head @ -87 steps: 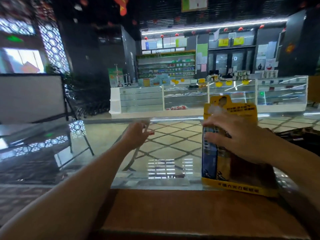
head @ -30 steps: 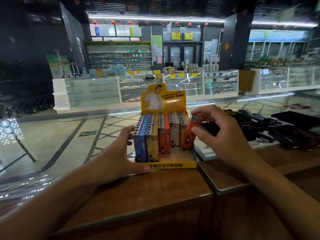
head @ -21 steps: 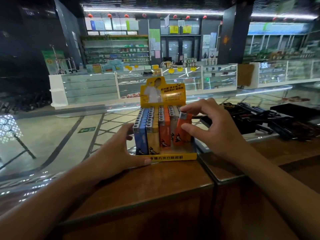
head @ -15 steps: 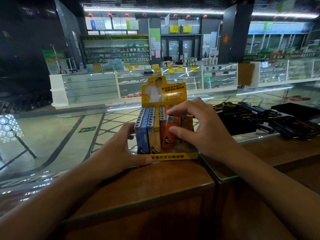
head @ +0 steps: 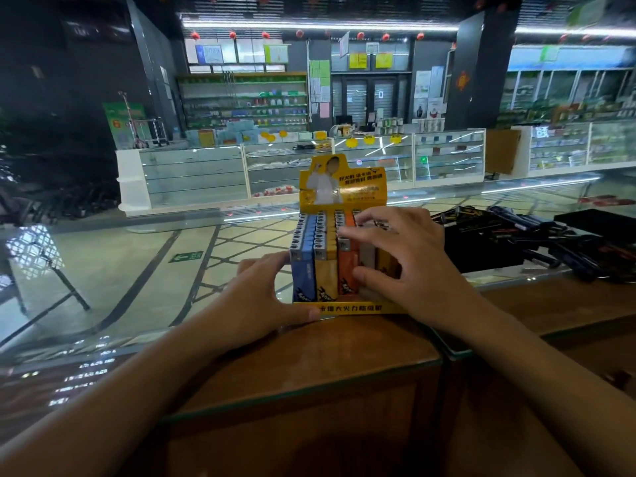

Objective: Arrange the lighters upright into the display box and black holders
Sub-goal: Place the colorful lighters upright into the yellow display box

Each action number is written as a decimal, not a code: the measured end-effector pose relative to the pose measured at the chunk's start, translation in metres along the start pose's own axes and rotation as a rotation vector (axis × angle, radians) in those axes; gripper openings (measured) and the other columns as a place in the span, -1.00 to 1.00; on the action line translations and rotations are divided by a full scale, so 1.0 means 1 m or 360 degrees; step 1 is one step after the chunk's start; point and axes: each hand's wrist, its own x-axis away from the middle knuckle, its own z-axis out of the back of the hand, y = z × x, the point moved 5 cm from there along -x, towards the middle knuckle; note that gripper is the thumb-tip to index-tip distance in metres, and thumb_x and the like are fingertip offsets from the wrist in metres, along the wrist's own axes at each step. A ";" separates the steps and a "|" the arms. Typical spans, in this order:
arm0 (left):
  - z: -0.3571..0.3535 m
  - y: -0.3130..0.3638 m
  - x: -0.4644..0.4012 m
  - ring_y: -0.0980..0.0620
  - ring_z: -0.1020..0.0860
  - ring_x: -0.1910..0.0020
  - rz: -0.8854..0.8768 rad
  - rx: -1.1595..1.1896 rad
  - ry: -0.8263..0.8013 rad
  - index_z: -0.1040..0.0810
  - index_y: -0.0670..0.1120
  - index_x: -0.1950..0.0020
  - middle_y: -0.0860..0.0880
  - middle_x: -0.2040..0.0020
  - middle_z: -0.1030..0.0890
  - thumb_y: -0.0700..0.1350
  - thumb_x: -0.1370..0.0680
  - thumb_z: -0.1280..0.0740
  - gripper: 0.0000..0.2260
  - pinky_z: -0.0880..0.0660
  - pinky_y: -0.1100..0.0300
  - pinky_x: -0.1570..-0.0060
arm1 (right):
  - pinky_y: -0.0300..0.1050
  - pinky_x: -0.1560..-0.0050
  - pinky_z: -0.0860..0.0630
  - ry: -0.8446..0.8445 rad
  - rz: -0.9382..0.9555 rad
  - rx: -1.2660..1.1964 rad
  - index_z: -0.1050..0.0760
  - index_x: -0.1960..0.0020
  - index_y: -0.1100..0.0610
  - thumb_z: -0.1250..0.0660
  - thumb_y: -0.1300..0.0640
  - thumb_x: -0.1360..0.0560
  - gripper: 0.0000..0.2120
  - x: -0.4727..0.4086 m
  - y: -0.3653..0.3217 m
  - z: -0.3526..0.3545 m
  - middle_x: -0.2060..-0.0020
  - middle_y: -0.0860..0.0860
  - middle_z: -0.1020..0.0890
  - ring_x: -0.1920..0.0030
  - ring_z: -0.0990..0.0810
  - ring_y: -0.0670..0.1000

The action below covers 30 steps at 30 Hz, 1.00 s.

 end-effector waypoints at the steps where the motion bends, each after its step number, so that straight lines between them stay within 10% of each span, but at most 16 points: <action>1: 0.000 0.000 0.001 0.06 -0.16 -0.51 0.0009 0.0008 -0.0003 -0.21 0.24 -0.53 0.17 -0.51 -0.29 0.26 -0.37 -0.49 -0.21 -0.26 -0.16 -0.44 | 0.11 -0.36 -0.09 -0.0013 -0.0066 0.0006 -0.27 -0.49 -0.23 -0.20 -0.33 -0.45 -0.37 0.002 0.002 0.002 -0.41 -0.12 -0.34 -0.40 -0.14 -0.07; 5: 0.000 0.003 0.006 0.05 -0.20 -0.50 0.0039 0.0011 0.0008 -0.19 0.19 -0.55 0.14 -0.52 -0.30 0.24 -0.40 -0.48 -0.20 -0.28 -0.13 -0.44 | 0.18 -0.48 -0.03 -0.0282 -0.0469 -0.0061 0.06 -0.59 -0.16 -0.26 -0.54 -0.31 0.02 0.016 0.021 0.012 -0.58 -0.10 -0.06 -0.54 0.01 -0.04; 9: -0.005 0.005 0.005 0.12 -0.33 -0.43 -0.0019 -0.0011 -0.0051 -0.31 0.23 -0.44 0.19 -0.45 -0.39 0.28 -0.42 -0.44 -0.36 -0.37 -0.06 -0.40 | -0.15 -0.33 -0.19 -0.0683 -0.0540 -0.0336 0.14 -0.47 -0.38 -0.32 -0.42 -0.26 -0.06 0.031 0.031 0.003 -0.45 -0.30 -0.19 -0.52 -0.18 -0.06; 16: -0.006 0.002 0.009 0.48 -0.33 -0.20 -0.0051 0.0019 -0.0102 -0.21 0.48 -0.23 0.53 -0.19 -0.30 0.49 -0.30 -0.32 -0.44 -0.31 0.30 -0.25 | -0.62 0.13 -0.30 -0.0703 -0.0503 -0.0413 0.28 -0.33 -0.58 -0.35 -0.37 -0.34 -0.11 0.036 0.040 -0.010 0.06 -0.74 -0.22 0.10 -0.25 -0.69; 25: -0.010 0.011 0.017 0.20 -0.23 -0.43 0.0288 0.0035 -0.0170 -0.23 0.42 -0.33 0.43 -0.31 -0.21 0.66 -0.16 -0.14 -0.21 -0.18 0.11 -0.44 | 0.00 -0.31 -0.40 -0.0638 -0.0737 -0.0599 0.16 -0.53 -0.38 -0.44 -0.39 -0.31 0.02 0.040 0.037 -0.007 -0.38 -0.38 -0.32 -0.34 -0.36 -0.18; 30: 0.010 0.035 0.014 0.18 -0.23 -0.43 0.0521 0.0262 -0.0121 0.12 0.66 -0.32 0.38 -0.41 -0.19 0.60 -0.19 -0.29 -0.17 -0.22 0.01 -0.44 | 0.17 -0.39 -0.36 -0.0731 -0.0906 -0.0747 0.00 -0.56 -0.27 -0.45 -0.40 -0.34 -0.04 0.027 0.033 0.006 -0.44 -0.28 -0.34 -0.42 -0.34 -0.13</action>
